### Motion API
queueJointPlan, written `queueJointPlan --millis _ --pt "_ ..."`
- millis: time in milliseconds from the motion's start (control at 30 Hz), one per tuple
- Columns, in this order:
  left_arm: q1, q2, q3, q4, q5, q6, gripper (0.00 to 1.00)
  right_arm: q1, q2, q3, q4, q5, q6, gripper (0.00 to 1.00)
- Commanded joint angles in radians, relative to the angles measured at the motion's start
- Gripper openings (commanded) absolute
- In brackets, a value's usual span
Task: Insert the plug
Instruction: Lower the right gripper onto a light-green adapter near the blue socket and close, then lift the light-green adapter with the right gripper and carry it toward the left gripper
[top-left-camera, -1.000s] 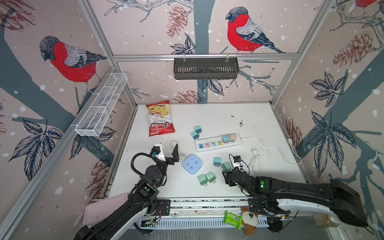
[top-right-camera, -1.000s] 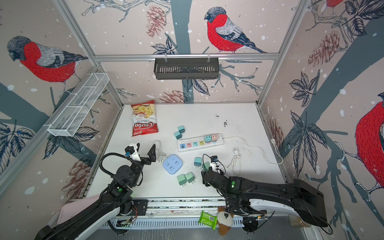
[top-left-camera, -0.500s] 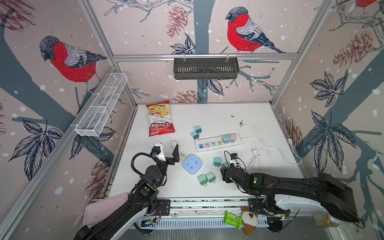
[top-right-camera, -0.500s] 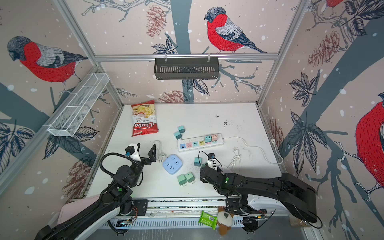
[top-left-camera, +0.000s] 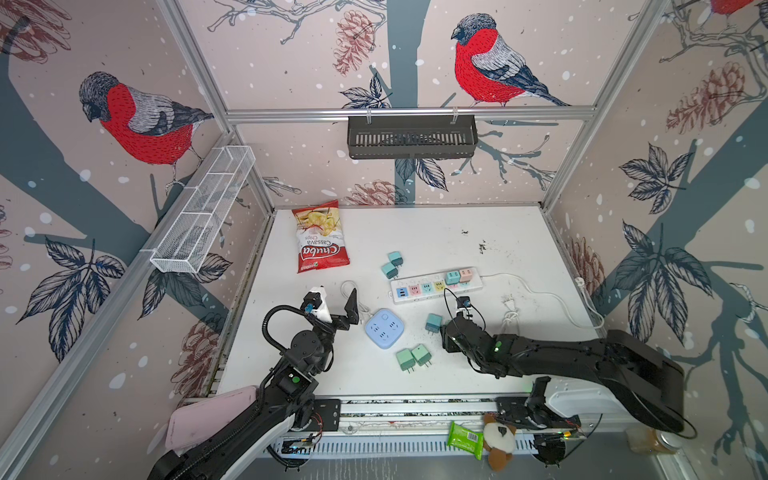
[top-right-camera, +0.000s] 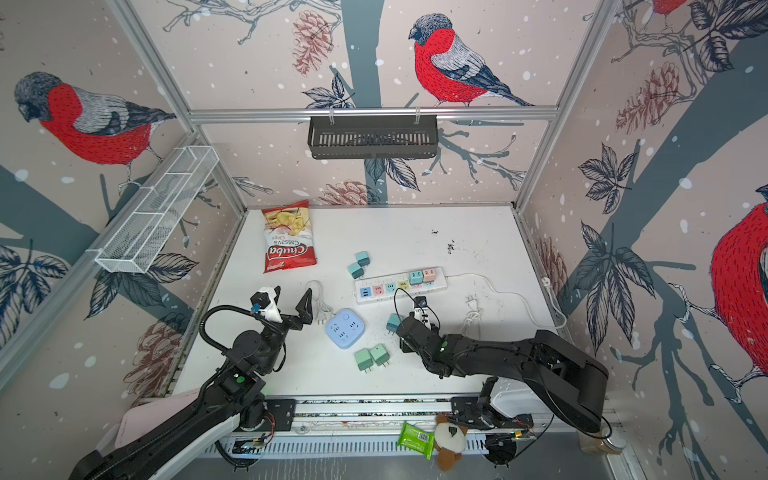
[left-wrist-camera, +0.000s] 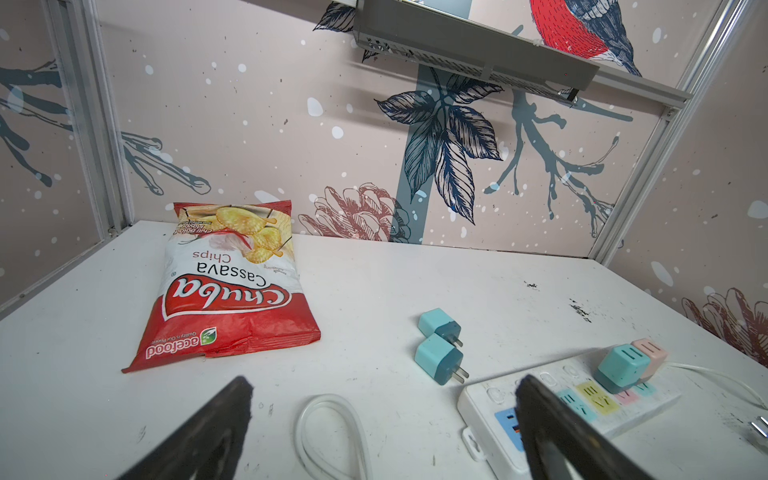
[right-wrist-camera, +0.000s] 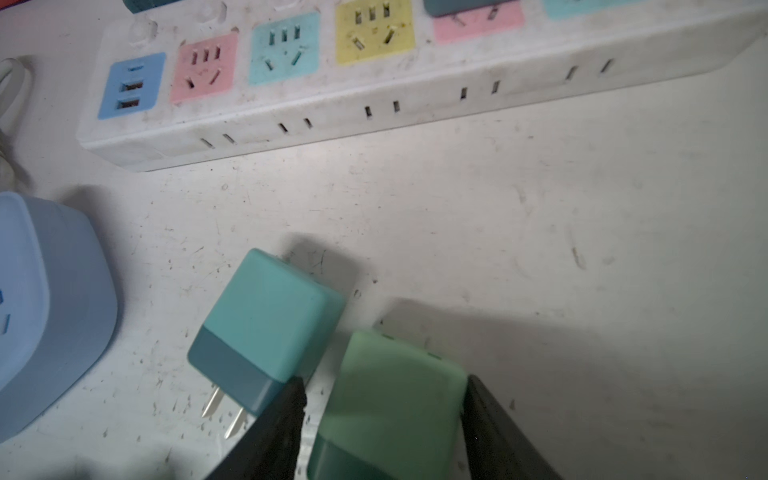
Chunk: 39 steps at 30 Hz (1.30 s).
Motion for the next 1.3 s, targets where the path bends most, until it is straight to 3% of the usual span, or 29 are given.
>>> queueJointPlan --millis 0,533,867,1067,1267 --pt "0.003 0.001 -0.065 0.054 -0.004 -0.009 0.98 -0.001 0.045 0.027 -0.029 0.018 -0.025 0.58" --pt "0.003 0.004 -0.063 0.054 -0.011 -0.012 0.98 0.050 0.011 0.040 -0.092 0.075 -0.019 0.29" --pt "0.002 0.028 -0.058 0.063 -0.039 -0.023 0.98 0.051 -0.221 0.024 -0.103 0.159 -0.068 0.24" --pt "0.002 0.083 -0.035 0.066 -0.039 -0.024 0.98 0.012 -0.314 0.021 -0.073 0.187 -0.134 0.16" --pt "0.003 0.105 -0.026 0.067 -0.036 -0.024 0.98 0.003 -0.385 0.012 -0.014 0.194 -0.185 0.15"
